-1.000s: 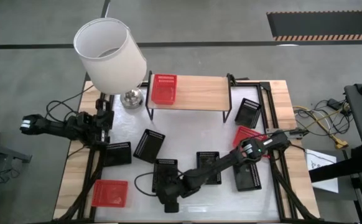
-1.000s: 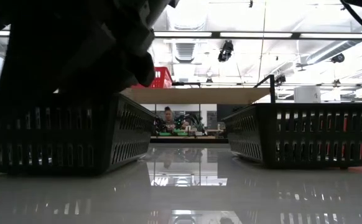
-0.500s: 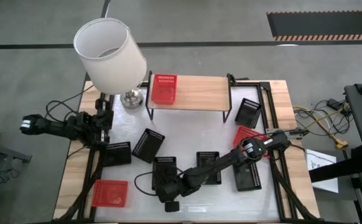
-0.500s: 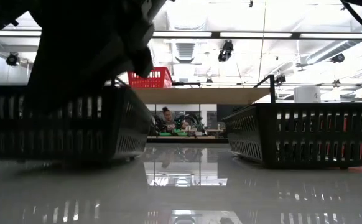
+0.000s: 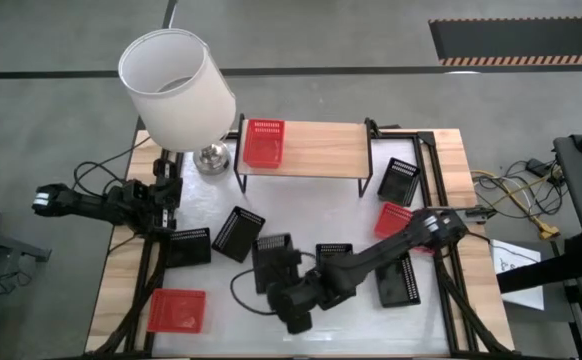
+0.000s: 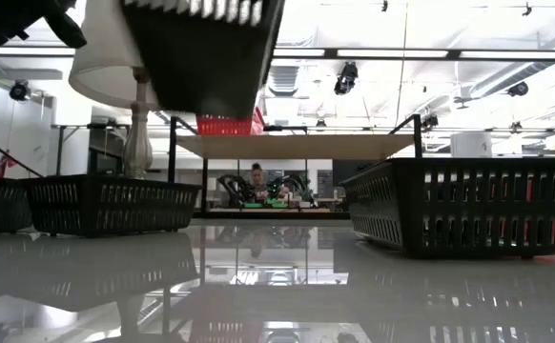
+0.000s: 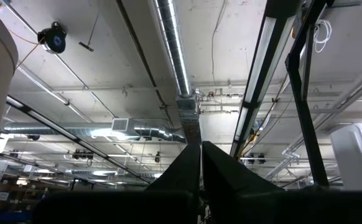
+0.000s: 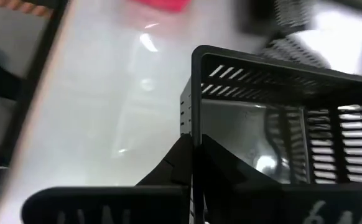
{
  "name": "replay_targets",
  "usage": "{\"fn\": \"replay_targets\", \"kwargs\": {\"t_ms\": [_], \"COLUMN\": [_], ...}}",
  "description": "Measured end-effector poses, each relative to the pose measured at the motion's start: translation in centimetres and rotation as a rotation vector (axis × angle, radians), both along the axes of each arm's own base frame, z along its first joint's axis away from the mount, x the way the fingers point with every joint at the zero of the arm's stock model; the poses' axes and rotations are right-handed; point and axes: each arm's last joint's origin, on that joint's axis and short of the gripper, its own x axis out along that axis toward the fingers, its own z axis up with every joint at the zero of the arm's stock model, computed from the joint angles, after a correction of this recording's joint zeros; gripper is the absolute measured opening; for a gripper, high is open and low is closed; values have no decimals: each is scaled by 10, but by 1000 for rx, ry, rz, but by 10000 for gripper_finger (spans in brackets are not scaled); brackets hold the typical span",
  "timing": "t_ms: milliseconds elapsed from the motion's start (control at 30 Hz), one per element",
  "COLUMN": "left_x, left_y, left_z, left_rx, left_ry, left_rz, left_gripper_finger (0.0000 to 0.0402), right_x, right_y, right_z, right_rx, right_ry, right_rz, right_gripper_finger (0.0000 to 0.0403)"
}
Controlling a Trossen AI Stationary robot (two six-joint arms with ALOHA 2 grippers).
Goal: Stack baskets on shelf by color
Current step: Put the black basket on the shelf
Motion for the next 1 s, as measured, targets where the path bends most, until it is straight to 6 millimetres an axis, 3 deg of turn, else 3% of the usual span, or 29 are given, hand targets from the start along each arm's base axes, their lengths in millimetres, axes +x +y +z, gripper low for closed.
{"fn": "replay_targets", "kwargs": {"t_ms": [267,500,767,1000], "left_x": [0,0,0,-1], "left_y": [0,0,0,0], "left_z": [0,0,0,1], "left_rx": [0,19,22,31], "left_ry": [-2,0,1,-2], "left_rz": [1,22,26,36], "left_gripper_finger": [0,0,0,0], "right_x": [-35,-43,-40,-46], "right_y": [-28,-68,-127,-185], "right_z": [50,72,75,65], "right_rx": [-242,-308,-352,-273], "right_ry": [-33,-35,38,116], "right_rz": [-57,-92,-153,-204], "right_gripper_finger": [12,11,11,11]}}
